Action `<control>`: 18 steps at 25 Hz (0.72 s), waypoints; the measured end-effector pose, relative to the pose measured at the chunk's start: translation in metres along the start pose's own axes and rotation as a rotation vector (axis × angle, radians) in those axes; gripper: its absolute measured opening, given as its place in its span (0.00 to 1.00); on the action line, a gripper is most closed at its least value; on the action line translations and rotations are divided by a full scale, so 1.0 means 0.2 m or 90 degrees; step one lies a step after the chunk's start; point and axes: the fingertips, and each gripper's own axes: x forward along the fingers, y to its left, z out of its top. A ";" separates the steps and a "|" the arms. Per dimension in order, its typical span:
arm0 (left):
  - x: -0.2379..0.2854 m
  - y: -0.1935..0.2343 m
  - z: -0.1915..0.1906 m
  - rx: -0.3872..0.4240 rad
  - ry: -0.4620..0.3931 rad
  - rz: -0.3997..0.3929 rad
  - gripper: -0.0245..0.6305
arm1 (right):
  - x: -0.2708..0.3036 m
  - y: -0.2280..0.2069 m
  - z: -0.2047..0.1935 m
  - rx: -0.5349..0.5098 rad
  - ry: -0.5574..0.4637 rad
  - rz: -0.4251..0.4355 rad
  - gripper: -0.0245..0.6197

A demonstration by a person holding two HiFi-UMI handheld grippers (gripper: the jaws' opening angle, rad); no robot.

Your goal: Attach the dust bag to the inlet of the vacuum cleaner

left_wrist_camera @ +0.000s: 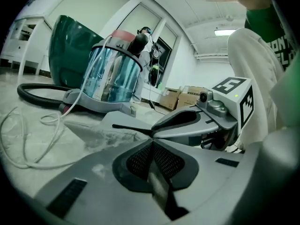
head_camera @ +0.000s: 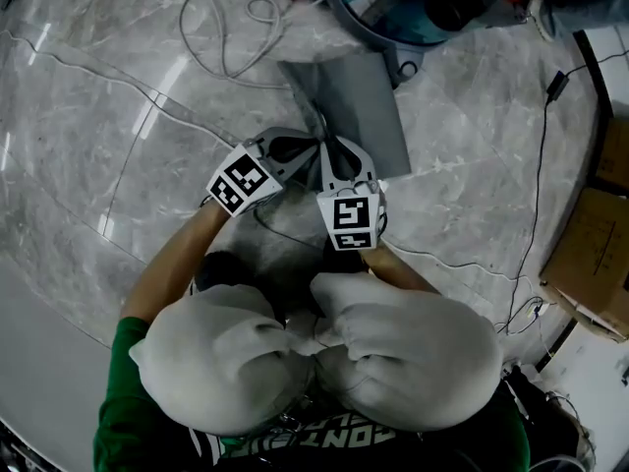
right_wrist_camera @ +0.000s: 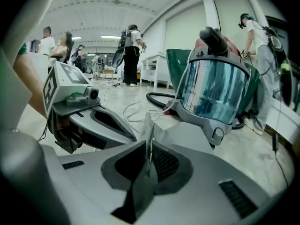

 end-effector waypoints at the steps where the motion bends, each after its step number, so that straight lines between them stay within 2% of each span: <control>1: 0.02 -0.01 0.01 0.002 0.000 -0.003 0.04 | 0.01 -0.02 -0.01 0.005 0.004 -0.003 0.11; 5: 0.06 -0.01 0.03 0.004 0.000 -0.005 0.04 | 0.04 -0.07 -0.03 0.023 0.002 0.004 0.10; 12: 0.04 0.02 0.02 0.008 0.008 0.000 0.04 | 0.03 -0.07 -0.01 0.113 -0.030 0.053 0.07; 15: 0.05 0.02 0.01 0.010 0.018 0.006 0.04 | 0.02 -0.09 -0.02 0.133 -0.037 0.040 0.07; 18: 0.06 0.01 0.00 0.017 0.027 0.003 0.04 | 0.04 -0.10 -0.05 0.124 -0.025 0.026 0.07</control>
